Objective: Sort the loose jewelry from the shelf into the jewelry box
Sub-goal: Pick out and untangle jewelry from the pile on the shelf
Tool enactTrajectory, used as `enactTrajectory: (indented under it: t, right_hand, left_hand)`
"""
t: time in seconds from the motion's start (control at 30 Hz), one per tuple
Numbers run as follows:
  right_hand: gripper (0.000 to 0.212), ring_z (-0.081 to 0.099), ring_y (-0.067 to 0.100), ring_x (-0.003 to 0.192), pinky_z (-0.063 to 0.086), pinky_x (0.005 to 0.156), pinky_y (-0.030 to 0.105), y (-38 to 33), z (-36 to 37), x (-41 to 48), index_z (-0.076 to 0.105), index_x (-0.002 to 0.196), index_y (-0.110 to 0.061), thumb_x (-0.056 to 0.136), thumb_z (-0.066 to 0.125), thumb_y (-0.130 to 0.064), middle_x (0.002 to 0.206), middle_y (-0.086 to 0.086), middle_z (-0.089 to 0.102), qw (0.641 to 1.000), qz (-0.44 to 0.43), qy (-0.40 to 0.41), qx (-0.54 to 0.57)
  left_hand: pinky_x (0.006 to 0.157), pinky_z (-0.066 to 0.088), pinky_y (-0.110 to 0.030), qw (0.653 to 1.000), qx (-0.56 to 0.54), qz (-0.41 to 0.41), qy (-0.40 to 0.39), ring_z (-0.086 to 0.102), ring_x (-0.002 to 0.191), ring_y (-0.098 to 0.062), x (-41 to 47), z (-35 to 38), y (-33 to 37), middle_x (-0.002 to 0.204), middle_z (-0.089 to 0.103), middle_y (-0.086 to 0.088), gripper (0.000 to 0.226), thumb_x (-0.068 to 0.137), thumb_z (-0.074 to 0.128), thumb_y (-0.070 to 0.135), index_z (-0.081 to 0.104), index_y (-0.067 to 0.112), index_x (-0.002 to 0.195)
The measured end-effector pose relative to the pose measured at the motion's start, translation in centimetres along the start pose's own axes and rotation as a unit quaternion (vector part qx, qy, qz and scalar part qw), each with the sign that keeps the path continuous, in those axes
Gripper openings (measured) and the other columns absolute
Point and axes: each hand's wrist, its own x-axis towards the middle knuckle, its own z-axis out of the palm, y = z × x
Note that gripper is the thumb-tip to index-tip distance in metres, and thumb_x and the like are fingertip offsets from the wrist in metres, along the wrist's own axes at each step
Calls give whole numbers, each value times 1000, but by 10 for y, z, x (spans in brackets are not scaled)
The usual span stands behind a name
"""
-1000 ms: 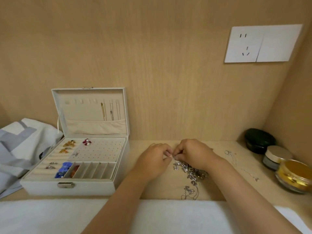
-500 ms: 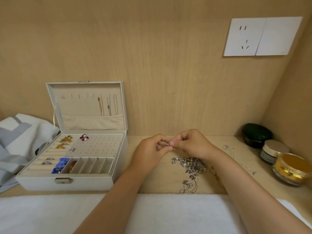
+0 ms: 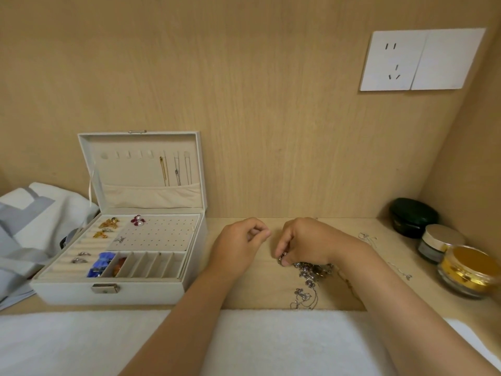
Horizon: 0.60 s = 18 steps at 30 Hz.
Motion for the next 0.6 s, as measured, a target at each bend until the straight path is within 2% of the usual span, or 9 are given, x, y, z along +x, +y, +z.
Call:
enactTrajectory:
  t: [0.07,0.2,0.3,0.4,0.43,0.5,0.6]
  right_hand:
    - [14,63,-1,86,53,87,28,-1,1,0,78,80,-34,76,84,-22,89,-13,71,1000,-7,-7,8]
    - [9,58,-9,66,41,65,8,-5,-1,-1,80,83,-25,79,82,-18,76,-14,70,994,-25,30,103]
    - [6,54,-7,51,38,54,8,-8,-3,1,79,86,-16,84,77,-10,61,-18,65,979,-36,86,184]
    - [10,48,4,44,38,43,17,-14,-3,2,77,91,-10,86,73,-2,69,-6,65,954,-44,107,277]
    - [12,46,8,43,37,41,19,-17,-3,2,76,92,-10,86,74,0,73,1,66,945,-46,107,304]
    - [15,44,4,42,37,42,17,-27,-1,3,75,95,-9,84,75,1,79,9,68,934,-56,116,334]
    - [13,48,-3,43,36,47,8,-46,4,8,76,95,-5,84,75,1,78,10,68,923,-78,137,350]
  left_hand:
    - [67,47,-21,1000,6,4,1,55,66,4,0,0,1,75,66,15,3,88,71,30,72,30,86]
    - [69,46,-23,999,40,19,-3,53,65,4,1,-5,7,83,63,18,7,87,72,29,69,34,92]
    - [73,50,-26,995,84,47,4,56,70,1,5,-16,19,96,63,19,14,86,70,29,68,36,99]
    - [67,45,-17,991,107,68,36,57,70,2,7,-33,34,97,63,21,19,86,71,29,66,38,102]
    - [64,41,-15,990,116,67,47,58,70,2,6,-40,38,95,63,21,18,86,71,30,65,38,101]
    - [62,41,-20,987,130,70,62,57,70,1,3,-57,43,91,64,21,13,85,71,33,65,38,96]
    - [63,46,-24,985,134,81,70,57,70,0,-4,-89,42,82,65,21,7,84,73,39,66,36,86]
